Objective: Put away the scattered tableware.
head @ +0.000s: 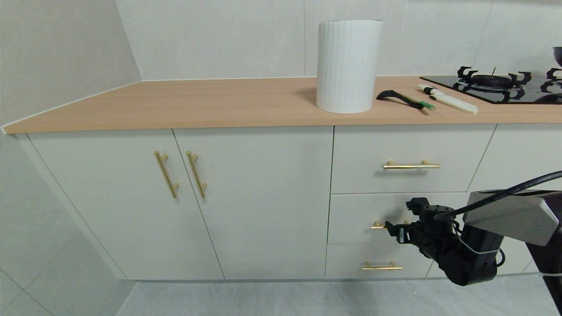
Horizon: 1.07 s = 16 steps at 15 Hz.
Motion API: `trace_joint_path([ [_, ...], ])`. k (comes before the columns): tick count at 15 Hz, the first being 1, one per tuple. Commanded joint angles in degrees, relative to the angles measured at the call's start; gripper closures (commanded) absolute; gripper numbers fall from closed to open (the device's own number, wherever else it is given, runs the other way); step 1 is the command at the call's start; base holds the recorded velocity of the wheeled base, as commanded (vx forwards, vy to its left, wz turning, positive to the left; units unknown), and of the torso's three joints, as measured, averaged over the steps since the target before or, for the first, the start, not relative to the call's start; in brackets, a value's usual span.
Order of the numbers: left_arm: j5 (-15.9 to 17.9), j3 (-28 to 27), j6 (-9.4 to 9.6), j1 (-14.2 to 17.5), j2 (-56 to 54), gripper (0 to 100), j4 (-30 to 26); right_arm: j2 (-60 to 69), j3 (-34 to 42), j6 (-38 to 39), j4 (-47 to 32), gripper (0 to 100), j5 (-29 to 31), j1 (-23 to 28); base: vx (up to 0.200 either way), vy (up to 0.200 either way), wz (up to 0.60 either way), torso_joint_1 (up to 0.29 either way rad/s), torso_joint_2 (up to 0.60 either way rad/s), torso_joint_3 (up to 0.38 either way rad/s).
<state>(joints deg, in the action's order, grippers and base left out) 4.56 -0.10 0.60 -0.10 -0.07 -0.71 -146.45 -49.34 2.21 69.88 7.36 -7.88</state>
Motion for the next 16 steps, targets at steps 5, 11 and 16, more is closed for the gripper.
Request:
trace_joint_path([
  [5, 0.01, 0.01, 0.02, 0.01, 0.07, 0, 0.00, 0.28, 1.08, -0.19, -0.97, 0, 0.02, -0.04, 0.000, 0.000, 0.00, 0.000, 0.00, 0.000],
  [11, 0.01, 0.01, 0.02, 0.01, 0.07, 0, 0.00, 5.21, 4.60, -0.36, -3.52, 0, -0.60, 0.05, 0.000, 0.000, 0.00, 0.000, 0.00, 0.000],
  [16, 0.01, 0.01, 0.02, 0.01, 0.07, 0, 0.00, 25.42, 9.70, -0.10, -21.80, 0, -8.51, 0.23, 0.000, 0.000, 0.00, 0.000, 0.00, 0.000],
])
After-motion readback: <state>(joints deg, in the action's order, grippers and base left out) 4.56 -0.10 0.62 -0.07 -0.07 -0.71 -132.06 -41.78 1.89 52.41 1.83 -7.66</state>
